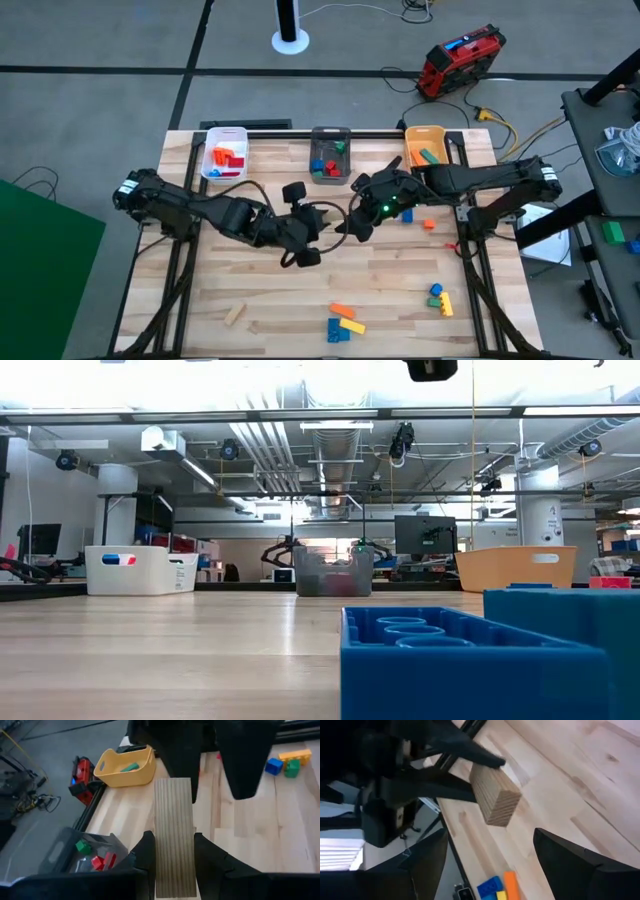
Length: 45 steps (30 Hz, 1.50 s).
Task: Sort blocks by size
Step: Put the top brown block into the yellow bin
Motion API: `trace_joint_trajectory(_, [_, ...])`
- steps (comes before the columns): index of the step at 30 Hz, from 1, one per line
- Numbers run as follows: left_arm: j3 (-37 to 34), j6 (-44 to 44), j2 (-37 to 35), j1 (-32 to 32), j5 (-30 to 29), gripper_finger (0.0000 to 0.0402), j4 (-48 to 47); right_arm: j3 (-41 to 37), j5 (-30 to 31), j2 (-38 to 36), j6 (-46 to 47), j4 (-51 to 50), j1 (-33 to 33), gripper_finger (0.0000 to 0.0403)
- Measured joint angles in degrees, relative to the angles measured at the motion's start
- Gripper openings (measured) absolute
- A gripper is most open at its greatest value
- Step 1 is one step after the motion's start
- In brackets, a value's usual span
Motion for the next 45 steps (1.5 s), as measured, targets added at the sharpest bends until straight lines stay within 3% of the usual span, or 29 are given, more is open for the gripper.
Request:
trace_joint_trajectory(18, [-0.02, 2.12, 0.07, -0.22, 0.19, 0.0068, 2.12, 0.0, 0.18, 0.81, -1.71, 4.06, -1.4, 0.0267])
trace_joint_trajectory(23, [-0.02, 2.12, 0.07, -0.22, 0.2, 0.0068, 2.12, 0.0, 0.24, 1.17, -1.52, 4.09, -1.62, 0.0206])
trace_joint_trajectory(30, [-0.09, 2.44, 0.07, -0.17, -0.05, 0.0071, 2.03, 0.0, 0.93, 1.49, -0.65, 4.34, -2.18, 0.0067])
trace_joint_trajectory(32, [-0.11, 2.42, 0.11, -0.18, -1.06, 0.0084, 1.95, 0.04, 1.04, 1.49, -0.47, 4.5, -2.32, 0.0045])
trace_joint_trajectory(39, [-0.11, -2.55, 0.11, -0.15, 0.39, 0.0161, 0.33, 0.04, 1.34, 1.53, -1.64, 2.02, -3.08, 0.0045])
trace_joint_trajectory(45, [-0.11, -8.98, 0.0, -0.11, 0.49, 0.0203, -6.64, 0.04, 1.49, 0.91, -1.92, -9.38, -6.79, 0.0045])
